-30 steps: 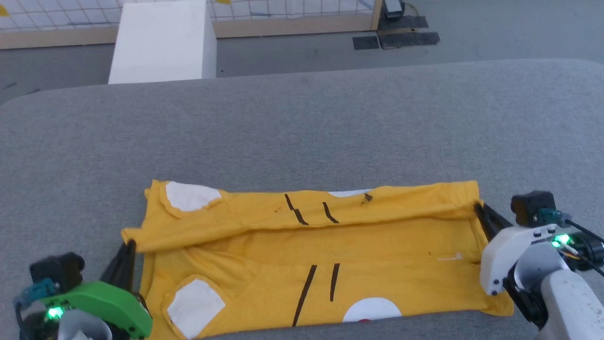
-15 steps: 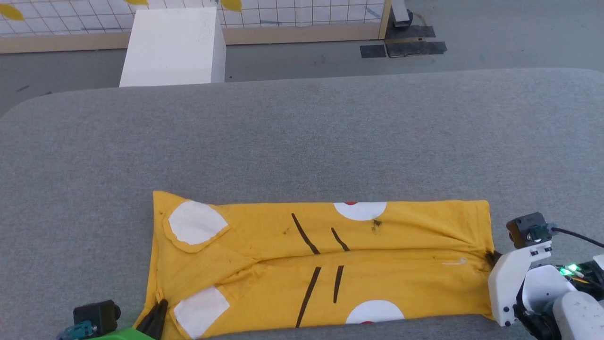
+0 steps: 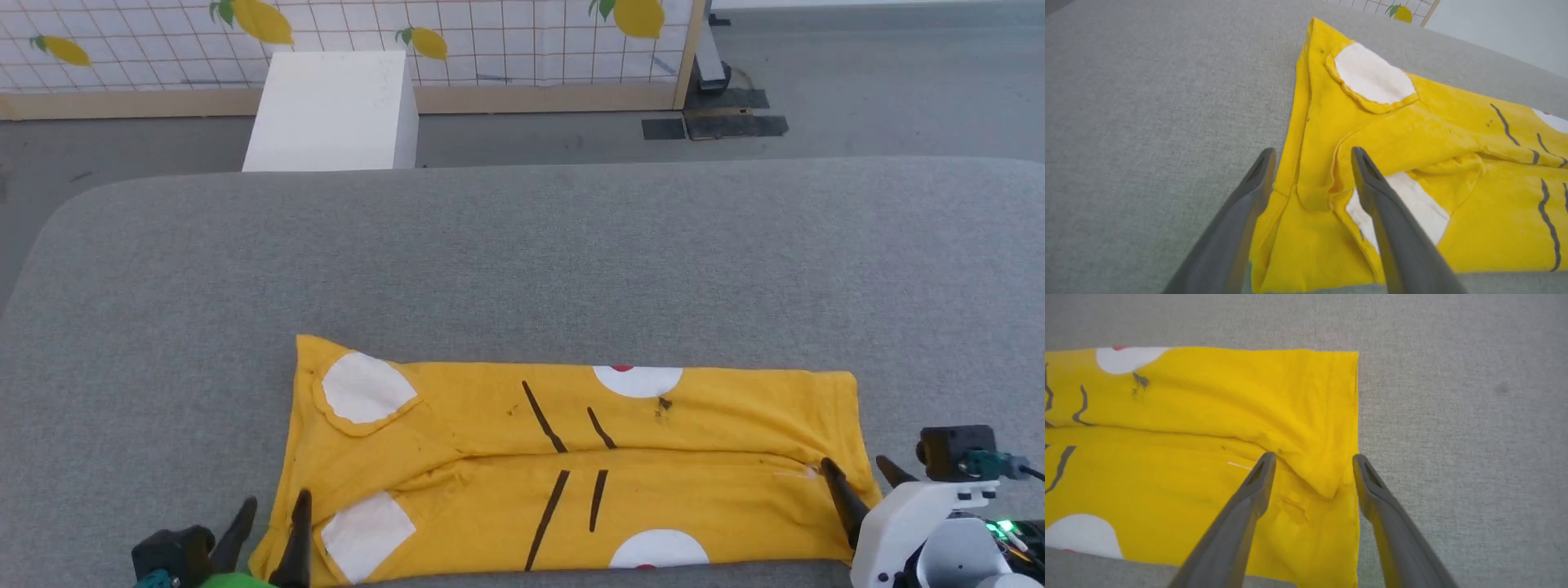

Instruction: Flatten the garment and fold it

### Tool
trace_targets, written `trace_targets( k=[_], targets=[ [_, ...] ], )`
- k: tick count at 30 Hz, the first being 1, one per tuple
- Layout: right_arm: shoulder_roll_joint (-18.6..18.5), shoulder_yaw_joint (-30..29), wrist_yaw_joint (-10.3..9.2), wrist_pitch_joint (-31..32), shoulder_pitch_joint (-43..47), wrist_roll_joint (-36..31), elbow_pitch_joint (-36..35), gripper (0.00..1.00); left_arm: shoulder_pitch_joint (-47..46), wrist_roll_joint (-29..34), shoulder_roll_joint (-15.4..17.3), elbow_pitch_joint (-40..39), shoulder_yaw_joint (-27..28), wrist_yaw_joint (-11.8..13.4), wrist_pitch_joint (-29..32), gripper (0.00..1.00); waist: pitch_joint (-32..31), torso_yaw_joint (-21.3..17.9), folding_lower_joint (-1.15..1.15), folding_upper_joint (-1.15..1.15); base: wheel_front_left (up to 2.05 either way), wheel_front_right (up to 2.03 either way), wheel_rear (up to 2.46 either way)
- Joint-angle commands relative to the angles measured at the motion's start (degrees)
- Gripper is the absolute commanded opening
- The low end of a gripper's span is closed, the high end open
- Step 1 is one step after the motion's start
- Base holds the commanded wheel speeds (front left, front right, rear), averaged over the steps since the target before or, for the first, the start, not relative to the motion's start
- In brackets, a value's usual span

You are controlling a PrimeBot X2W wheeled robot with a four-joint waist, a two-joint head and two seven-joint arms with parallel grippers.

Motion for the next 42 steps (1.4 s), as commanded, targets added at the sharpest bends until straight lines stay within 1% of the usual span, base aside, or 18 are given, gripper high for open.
trace_targets(
  k=[1, 5, 9, 12, 13, 14, 18, 23, 25, 30, 31, 32, 33, 34, 35, 42],
  targets=[
    [1.15, -0.89, -0.09, -1.60, 0.82, 0.40, -1.20, 1.00, -1.58, 1.37, -0.40, -0.66, -0.07, 0.37, -1.74, 1.00, -0.38, 0.31, 0.00, 0.00, 0.00, 0.00, 0.00],
    [4.19, -3.87, -0.09, -5.80, 1.59, 0.48, -3.74, 1.00, -4.25, 4.78, -1.01, -1.82, 0.76, 2.24, -5.04, 1.00, -0.52, 0.46, 0.00, 0.00, 0.00, 0.00, 0.00],
    [6.36, -7.80, -0.09, -9.28, 1.11, -0.08, -4.54, 1.00, -8.08, 9.22, -2.25, -2.79, 1.91, 3.99, -6.29, 1.00, -0.57, 0.70, 0.00, 0.00, 0.00, 0.00, 0.00],
    [6.80, -9.08, -0.09, -9.55, 0.23, -0.48, -3.62, 1.00, -11.23, 12.46, -3.45, -3.24, 2.56, 4.01, -6.41, 1.00, -0.48, 0.86, 0.00, 0.00, 0.00, 0.00, 0.00],
    [6.82, -9.32, -0.09, -9.42, -0.15, 0.29, -3.07, 1.00, -12.11, 13.32, -3.83, -3.32, 2.84, 3.81, -6.42, 1.00, -0.43, 0.91, 0.00, 0.00, 0.00, 0.00, 0.00],
    [6.86, -10.02, -0.09, -8.13, -1.66, 2.26, -0.42, 1.00, -14.85, 16.06, -4.89, -2.24, 4.00, 3.25, -6.44, 1.00, -0.26, 0.96, 0.00, 0.00, 0.00, 0.00, 0.00],
    [6.87, -10.72, -0.09, -3.88, -4.34, 2.27, 4.25, 1.00, -17.74, 18.35, -6.32, -0.12, 5.13, 2.39, -6.44, 1.00, -0.17, 0.54, 0.00, 0.00, 0.00, 0.00, 0.00],
    [6.87, -11.33, -0.09, 0.52, -8.28, 0.77, 10.80, 1.00, -20.19, 19.46, -7.94, 2.77, 6.99, 1.16, -6.45, 1.00, 0.02, 0.19, 0.00, 0.00, 0.00, 0.00, 0.00],
    [6.87, -10.98, -0.09, 2.84, -9.27, -0.87, 13.05, 1.00, -20.68, 19.82, -8.55, 3.76, 7.53, 0.55, -6.45, 1.00, 0.10, 0.10, 0.00, 0.00, 0.00, 0.00, 0.00],
    [6.88, -10.82, -0.09, 9.88, -10.03, -1.49, 16.49, 1.00, -20.66, 20.80, -10.32, 5.31, 7.98, -0.80, -6.45, 1.00, 0.20, 0.29, 0.00, 0.00, 0.00, 0.00, 0.00],
    [6.88, -10.42, -0.09, 11.63, -9.87, -1.09, 16.83, 0.79, -20.62, 20.97, -10.57, 5.72, 8.13, -1.18, -6.45, 1.00, 0.21, 0.34, 0.00, 0.00, 0.00, 0.00, 0.00],
    [6.88, -9.95, -0.09, 12.94, -9.65, -0.95, 16.86, 0.44, -20.60, 21.14, -10.72, 5.97, 8.30, -1.44, -6.45, 1.00, 0.21, 0.37, 0.00, 0.00, 0.00, 0.00, 0.00],
    [6.88, -9.33, -0.09, 14.33, -9.34, -0.74, 16.56, 0.23, -20.59, 21.35, -10.88, 6.17, 8.57, -1.70, -6.45, 1.00, 0.21, 0.39, 0.00, 0.00, 0.00, 0.00, 0.00],
    [6.88, -8.93, -0.09, 15.18, -9.07, -0.52, 16.10, 0.07, -20.56, 21.51, -11.01, 6.27, 8.83, -1.86, -6.45, 1.00, 0.22, 0.39, 0.00, 0.00, 0.00, 0.00, 0.00],
    [6.88, -8.50, -0.09, 15.82, -8.73, -0.60, 15.22, 0.00, -20.51, 21.70, -11.16, 6.35, 9.17, -2.00, -6.45, 1.00, 0.25, 0.40, 0.00, 0.00, 0.00, 0.00, 0.00],
    [6.88, -7.80, -0.09, 15.68, -7.13, -0.99, 8.52, 0.00, -20.28, 22.76, -11.78, 6.36, 11.14, -2.81, -6.45, 1.00, 0.24, 0.21, 0.00, 0.00, 0.00, 0.00, 0.00]
  ],
)
